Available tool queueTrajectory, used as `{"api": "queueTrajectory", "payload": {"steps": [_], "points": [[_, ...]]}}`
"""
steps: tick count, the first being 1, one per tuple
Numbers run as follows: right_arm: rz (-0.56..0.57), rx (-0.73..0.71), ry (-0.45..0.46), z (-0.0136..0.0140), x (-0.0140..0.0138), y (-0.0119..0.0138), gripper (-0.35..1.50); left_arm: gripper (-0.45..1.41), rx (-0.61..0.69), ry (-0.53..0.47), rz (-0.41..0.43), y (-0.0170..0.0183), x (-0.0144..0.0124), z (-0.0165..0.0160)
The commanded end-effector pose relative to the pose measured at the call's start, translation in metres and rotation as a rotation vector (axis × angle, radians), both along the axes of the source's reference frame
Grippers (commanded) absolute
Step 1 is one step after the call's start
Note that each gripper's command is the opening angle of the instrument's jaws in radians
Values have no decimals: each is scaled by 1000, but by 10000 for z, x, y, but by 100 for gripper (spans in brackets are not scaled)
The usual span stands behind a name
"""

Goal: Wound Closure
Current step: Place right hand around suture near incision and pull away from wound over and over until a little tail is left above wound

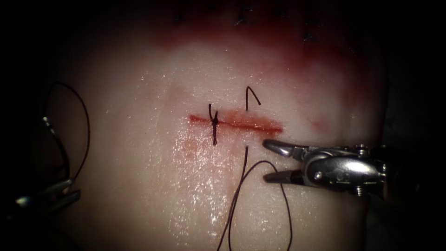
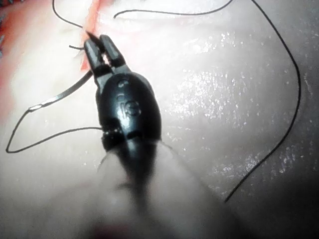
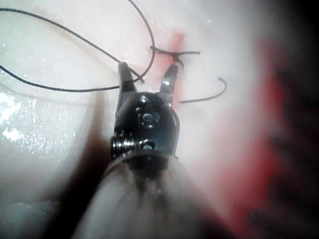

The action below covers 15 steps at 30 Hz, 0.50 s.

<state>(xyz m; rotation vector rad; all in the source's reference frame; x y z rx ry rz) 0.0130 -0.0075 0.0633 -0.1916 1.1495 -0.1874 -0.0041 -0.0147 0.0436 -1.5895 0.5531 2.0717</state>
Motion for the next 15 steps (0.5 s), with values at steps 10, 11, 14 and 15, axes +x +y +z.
{"api": "queueTrajectory", "payload": {"steps": [10,11,14,15], "points": [[-98,418,90,-90,-70,-18,148,-35,1,3,-4,3,-7,6],[-94,431,105,-96,-76,-13,148,-35,1,3,-4,4,-7,6],[-58,455,156,-109,-93,10,148,-35,1,3,-5,4,-9,7],[-45,482,167,-111,-97,15,148,-35,0,3,-6,4,-10,7]]}}
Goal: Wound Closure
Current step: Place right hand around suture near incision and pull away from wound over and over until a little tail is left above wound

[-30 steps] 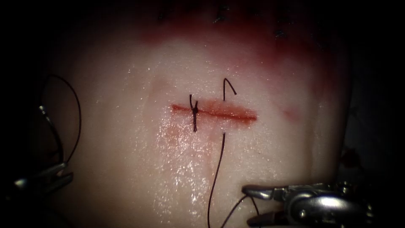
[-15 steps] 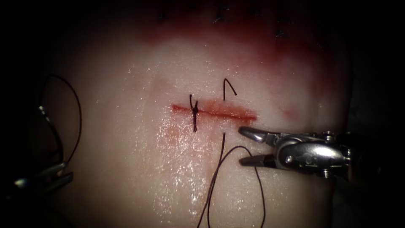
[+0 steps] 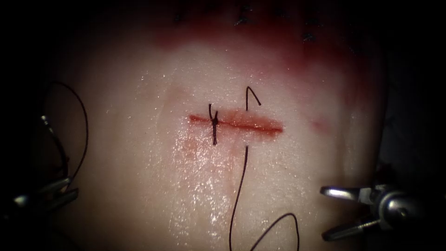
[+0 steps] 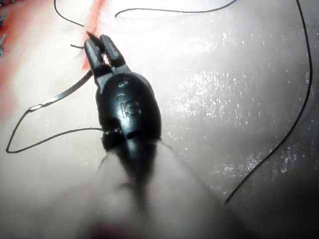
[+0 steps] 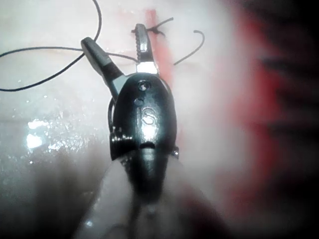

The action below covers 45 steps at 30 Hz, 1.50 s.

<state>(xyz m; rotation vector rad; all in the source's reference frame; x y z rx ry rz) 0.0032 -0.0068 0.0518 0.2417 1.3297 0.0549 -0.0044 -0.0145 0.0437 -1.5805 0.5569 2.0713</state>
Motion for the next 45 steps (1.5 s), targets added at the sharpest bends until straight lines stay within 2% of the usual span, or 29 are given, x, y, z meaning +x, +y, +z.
{"api": "queueTrajectory", "payload": {"steps": [1,5,8,12,14,18,24,30,36,42,45], "points": [[20,43,10,3,-7,15,148,-35,-2,-1,0,2,-6,6],[50,35,1,7,-23,38,148,-35,-4,-1,0,0,-6,7],[65,-131,-40,23,-14,47,148,-35,-4,-1,1,-1,-6,7],[54,-345,-45,53,16,37,138,-35,0,-5,-2,0,-8,9],[39,-409,-65,70,36,27,136,-35,-1,-4,-3,-1,-9,9],[5,-468,-100,95,72,8,141,-35,-1,-4,-3,-1,-8,9],[-48,-535,-151,130,105,-9,141,-35,-1,-7,3,-2,-2,7],[-125,-597,-220,172,120,-22,141,-35,-1,-8,4,-3,0,7],[-163,-706,-287,199,125,-22,141,-35,0,-9,5,-1,0,6],[-178,-795,-329,210,138,-20,141,-35,5,-11,2,-1,-1,6],[-117,-817,-311,207,144,-19,143,-35,5,-11,2,-1,0,6]]}}
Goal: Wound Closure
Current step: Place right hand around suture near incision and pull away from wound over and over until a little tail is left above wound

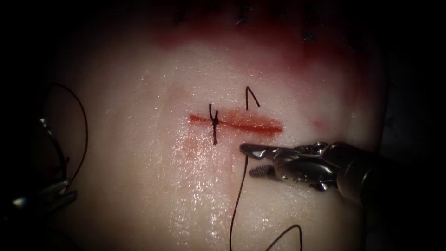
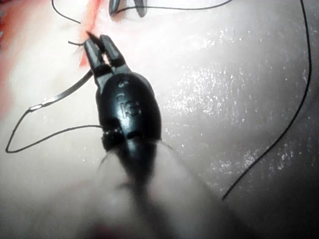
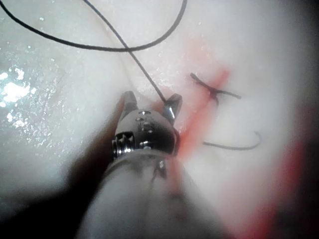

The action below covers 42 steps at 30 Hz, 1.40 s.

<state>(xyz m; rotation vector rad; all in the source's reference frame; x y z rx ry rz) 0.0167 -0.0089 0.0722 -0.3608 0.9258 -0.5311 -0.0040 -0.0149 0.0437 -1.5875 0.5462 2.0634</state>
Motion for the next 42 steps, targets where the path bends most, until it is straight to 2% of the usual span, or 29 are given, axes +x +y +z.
{"api": "queueTrajectory", "payload": {"steps": [1,4,6,7,8,9,12,23,28,31,32,34,35,37,40,42], "points": [[15,-17,21,2,11,2,143,-35,-1,-2,1,2,-5,6],[15,-15,24,1,15,0,135,-35,0,-2,2,2,-4,6],[0,-31,34,2,15,-3,111,-35,0,-2,1,2,-5,6],[-11,-27,29,3,15,-5,77,-35,-1,-2,1,2,-5,6],[-44,-13,17,3,13,-7,10,-35,4,-5,0,2,-4,6],[-76,3,-1,4,13,-8,-35,-35,3,-5,0,2,-4,6],[-107,9,-19,5,12,-18,-35,-35,4,-6,0,2,-4,6],[-153,75,9,-11,14,-63,-35,-35,12,-13,-3,2,-4,6],[-167,87,12,-19,18,-71,-35,-35,17,-16,-5,2,-5,6],[-155,115,15,-21,21,-67,-35,-35,17,-16,-6,2,-6,7],[-129,134,22,-22,21,-62,-1,-35,16,-16,-6,2,-6,7],[-48,169,67,-22,18,-51,101,-35,16,-15,-7,2,-7,7],[33,192,115,-23,14,-43,125,-35,16,-15,-7,1,-7,7],[84,252,145,-25,6,-32,130,-35,16,-15,-6,1,-6,7],[165,377,167,-27,-9,-15,147,-35,15,-16,-6,1,-6,7],[186,423,178,-28,-23,-7,148,-35,15,-16,-5,1,-5,7]]}}
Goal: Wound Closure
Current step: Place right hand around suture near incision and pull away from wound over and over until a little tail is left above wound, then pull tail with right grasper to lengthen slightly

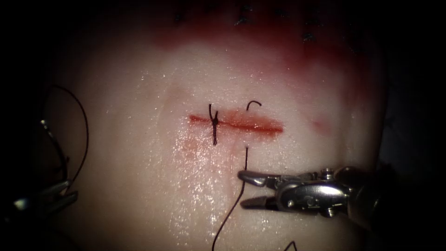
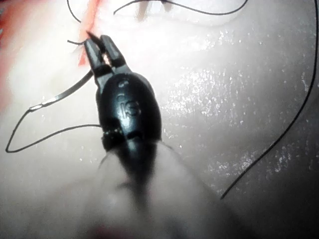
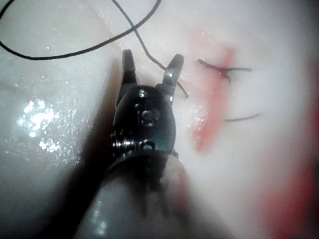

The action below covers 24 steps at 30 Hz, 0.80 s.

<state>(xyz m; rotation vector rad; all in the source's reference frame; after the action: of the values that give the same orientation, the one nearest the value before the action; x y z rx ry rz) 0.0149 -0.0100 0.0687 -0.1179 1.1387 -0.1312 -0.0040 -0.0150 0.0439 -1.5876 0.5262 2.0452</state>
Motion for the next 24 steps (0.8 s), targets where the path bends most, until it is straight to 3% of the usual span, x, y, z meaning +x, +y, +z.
{"api": "queueTrajectory", "payload": {"steps": [1,5,8,10,14,19,24], "points": [[6,29,-1,6,-10,8,148,-35,-2,-2,1,2,-5,5],[20,118,4,4,-37,22,145,-35,-2,-2,1,2,-5,6],[36,184,-1,3,-53,37,131,-35,-2,-2,0,3,-7,6],[92,232,27,4,-57,51,128,-35,-1,-1,-1,3,-8,7],[205,258,82,12,-55,77,113,-35,-2,0,-4,3,-12,7],[312,327,82,33,-41,105,113,-35,-1,2,-2,3,-12,7],[334,340,87,55,-23,116,120,-35,-2,0,1,2,-9,8]]}}
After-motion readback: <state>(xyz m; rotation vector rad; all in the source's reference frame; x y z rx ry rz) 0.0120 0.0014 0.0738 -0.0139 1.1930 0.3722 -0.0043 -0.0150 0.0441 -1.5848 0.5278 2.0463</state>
